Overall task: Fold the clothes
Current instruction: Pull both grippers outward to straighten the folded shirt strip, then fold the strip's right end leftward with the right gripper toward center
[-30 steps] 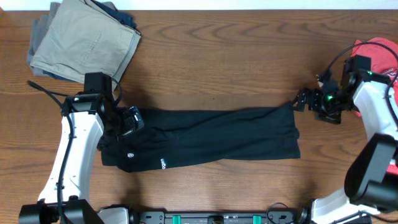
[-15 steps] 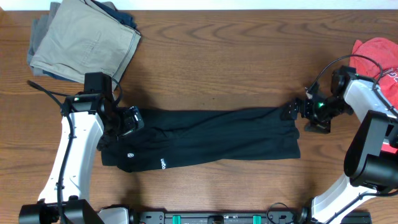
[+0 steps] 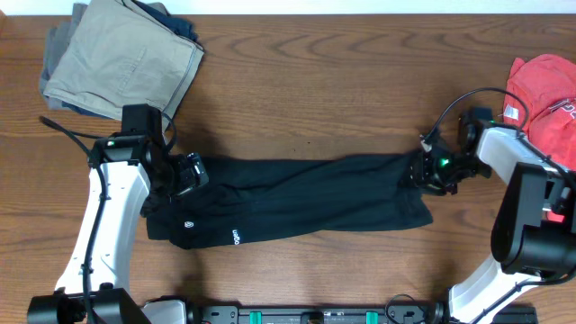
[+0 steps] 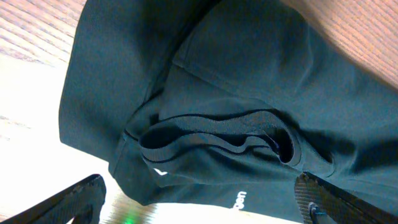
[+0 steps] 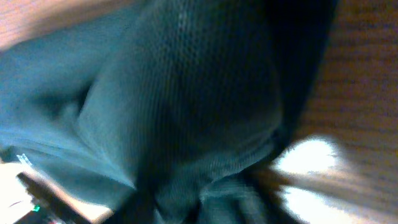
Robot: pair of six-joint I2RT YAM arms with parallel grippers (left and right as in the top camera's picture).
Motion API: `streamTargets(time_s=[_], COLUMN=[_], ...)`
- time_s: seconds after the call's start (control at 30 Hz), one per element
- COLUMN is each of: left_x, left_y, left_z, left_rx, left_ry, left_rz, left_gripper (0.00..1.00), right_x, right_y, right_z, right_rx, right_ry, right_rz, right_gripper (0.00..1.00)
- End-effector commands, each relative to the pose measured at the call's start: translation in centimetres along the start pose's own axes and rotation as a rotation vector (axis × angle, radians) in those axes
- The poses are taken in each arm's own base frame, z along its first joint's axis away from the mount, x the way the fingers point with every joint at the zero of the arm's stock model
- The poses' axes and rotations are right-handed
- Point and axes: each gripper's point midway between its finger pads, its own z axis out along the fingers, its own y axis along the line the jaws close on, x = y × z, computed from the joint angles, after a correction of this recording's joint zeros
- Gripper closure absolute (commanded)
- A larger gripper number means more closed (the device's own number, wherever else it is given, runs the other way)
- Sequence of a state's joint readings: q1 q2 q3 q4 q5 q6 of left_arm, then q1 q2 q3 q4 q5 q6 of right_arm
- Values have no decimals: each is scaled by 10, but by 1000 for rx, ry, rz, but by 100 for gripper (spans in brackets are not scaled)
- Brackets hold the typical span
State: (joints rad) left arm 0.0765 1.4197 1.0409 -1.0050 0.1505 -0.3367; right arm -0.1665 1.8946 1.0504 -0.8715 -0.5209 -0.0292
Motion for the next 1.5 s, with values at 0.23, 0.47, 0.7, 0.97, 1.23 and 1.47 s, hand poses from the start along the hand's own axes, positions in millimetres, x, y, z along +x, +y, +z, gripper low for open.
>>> streamTargets(time_s=[0.23,0.47,0.7,0.97,1.23,1.47], left_x=[3,3,3,3,1,6], left_y=[2,2,2,1,1,4], left_z=[4,5,5,5,6,15], left_rx=[-9,-9,-9,-8,-6,-11], left_ry=[18,19,18,17,11,23], left_rz=[1,1,0,1,-2,-3], left_gripper=[2,2,2,2,2,2], right_x=[-3,-7,0,4,13,20], right_y=[-8,-38,-46,8,49,74], right_z=[-3,-56,-116,-147,-117,-82], right_rx=[23,190,364,254,244,244], right_ry=[3,-70,-205,-340,-263,-210], right_rz=[110,261,352,221,40,-66], right_gripper=[99,99,99,99,99,99])
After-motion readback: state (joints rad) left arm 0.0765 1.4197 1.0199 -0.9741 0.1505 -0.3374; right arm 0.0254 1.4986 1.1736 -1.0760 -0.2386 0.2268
